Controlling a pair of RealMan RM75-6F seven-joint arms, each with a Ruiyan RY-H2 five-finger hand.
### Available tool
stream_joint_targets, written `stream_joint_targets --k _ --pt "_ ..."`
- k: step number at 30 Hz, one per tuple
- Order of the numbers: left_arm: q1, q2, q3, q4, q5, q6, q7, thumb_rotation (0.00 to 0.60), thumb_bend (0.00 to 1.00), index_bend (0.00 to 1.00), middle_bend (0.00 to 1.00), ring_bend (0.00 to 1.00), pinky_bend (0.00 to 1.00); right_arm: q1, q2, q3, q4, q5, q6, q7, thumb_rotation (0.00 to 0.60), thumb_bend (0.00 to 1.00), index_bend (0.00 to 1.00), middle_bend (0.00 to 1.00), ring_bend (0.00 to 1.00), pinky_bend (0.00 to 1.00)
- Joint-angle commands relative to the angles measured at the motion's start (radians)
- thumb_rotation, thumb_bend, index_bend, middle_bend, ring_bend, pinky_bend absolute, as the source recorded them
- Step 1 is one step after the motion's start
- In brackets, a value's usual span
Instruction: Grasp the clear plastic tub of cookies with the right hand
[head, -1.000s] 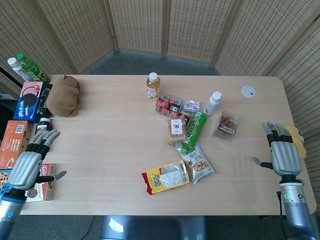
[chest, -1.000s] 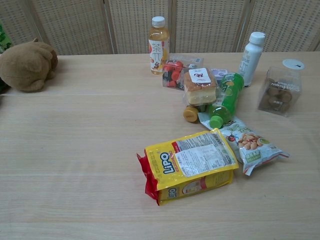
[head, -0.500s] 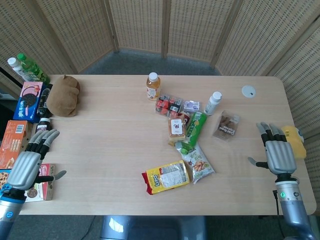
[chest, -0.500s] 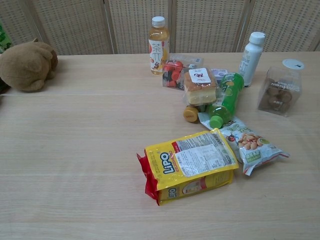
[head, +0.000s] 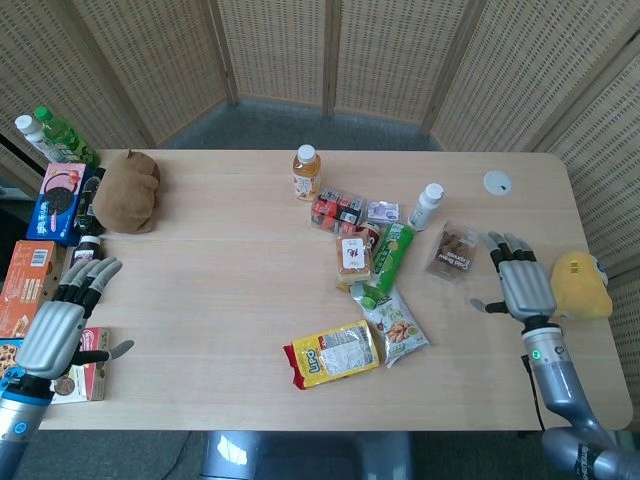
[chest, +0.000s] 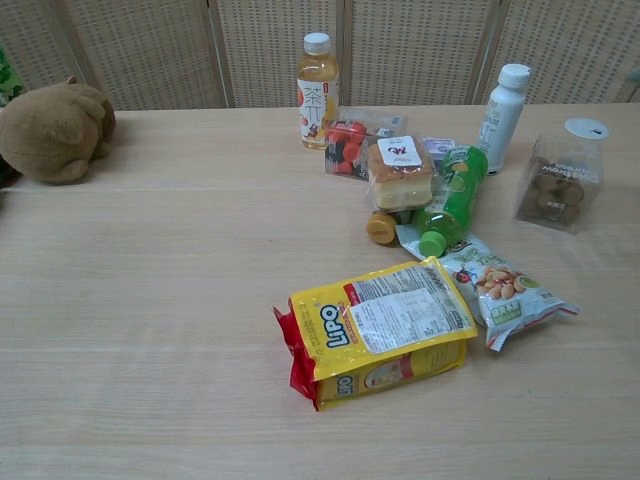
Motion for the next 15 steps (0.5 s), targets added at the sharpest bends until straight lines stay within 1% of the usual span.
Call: stream_joint_targets --k 1,9,15 --pt "0.000 0.001 0.000 -0.002 -0.002 0.000 0.003 0.600 0.01 0.00 0.00 0.00 0.00 0.047 -0.045 0.013 0.071 0.038 -0.065 0.021 0.536 0.00 0.00 0.00 0.00 0.00" --pt "-0.008 0.005 -0.005 -0.011 -0.007 -0.009 0.015 0.600 0.01 0.00 0.00 0.00 0.00 0.110 -0.125 0.023 0.215 0.088 -0.164 0.050 0.522 0.00 0.00 0.00 0.00 0.00" --pt "-0.012 0.005 -0.006 -0.015 -0.008 -0.012 0.024 0.600 0.01 0.00 0.00 0.00 0.00 0.158 -0.170 0.026 0.310 0.107 -0.241 0.071 0.523 0.00 0.00 0.00 0.00 0.00"
